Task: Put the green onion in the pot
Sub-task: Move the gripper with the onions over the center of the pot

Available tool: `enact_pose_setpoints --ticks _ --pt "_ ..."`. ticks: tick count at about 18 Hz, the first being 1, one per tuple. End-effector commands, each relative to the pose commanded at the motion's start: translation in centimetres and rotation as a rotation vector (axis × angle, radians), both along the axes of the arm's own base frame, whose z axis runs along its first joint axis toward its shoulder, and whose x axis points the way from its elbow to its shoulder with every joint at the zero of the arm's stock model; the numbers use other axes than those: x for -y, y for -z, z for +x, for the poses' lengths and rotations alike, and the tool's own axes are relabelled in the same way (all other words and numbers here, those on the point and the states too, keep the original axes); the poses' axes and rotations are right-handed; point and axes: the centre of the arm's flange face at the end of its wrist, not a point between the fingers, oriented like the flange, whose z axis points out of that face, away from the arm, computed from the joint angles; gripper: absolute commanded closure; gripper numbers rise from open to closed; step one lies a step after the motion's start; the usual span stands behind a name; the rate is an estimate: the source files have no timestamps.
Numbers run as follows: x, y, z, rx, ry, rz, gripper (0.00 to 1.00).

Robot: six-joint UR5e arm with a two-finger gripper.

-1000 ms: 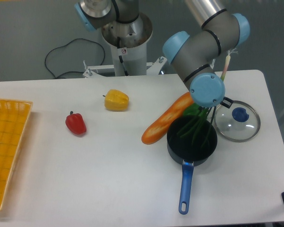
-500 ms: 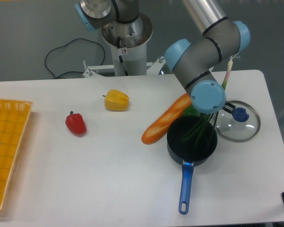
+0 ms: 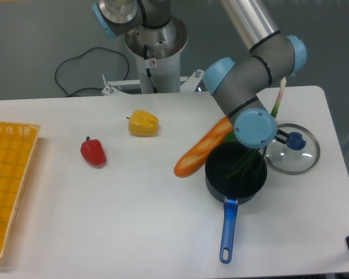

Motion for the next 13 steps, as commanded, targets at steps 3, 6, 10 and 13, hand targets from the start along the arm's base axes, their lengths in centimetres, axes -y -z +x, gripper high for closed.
enact_pose_setpoints --ticks 3,6,10,13 --pt "-0.4 0.0 0.2 -0.017 -0.016 0.001 0.77" --pt "-0.9 0.2 0.0 -0.024 -0.022 0.005 0.77" --pt "-1.8 0.6 0.4 -0.035 -0.036 0.01 0.77" --pt "-2.2 1.1 0.6 -0.039 -0.048 0.012 0.76"
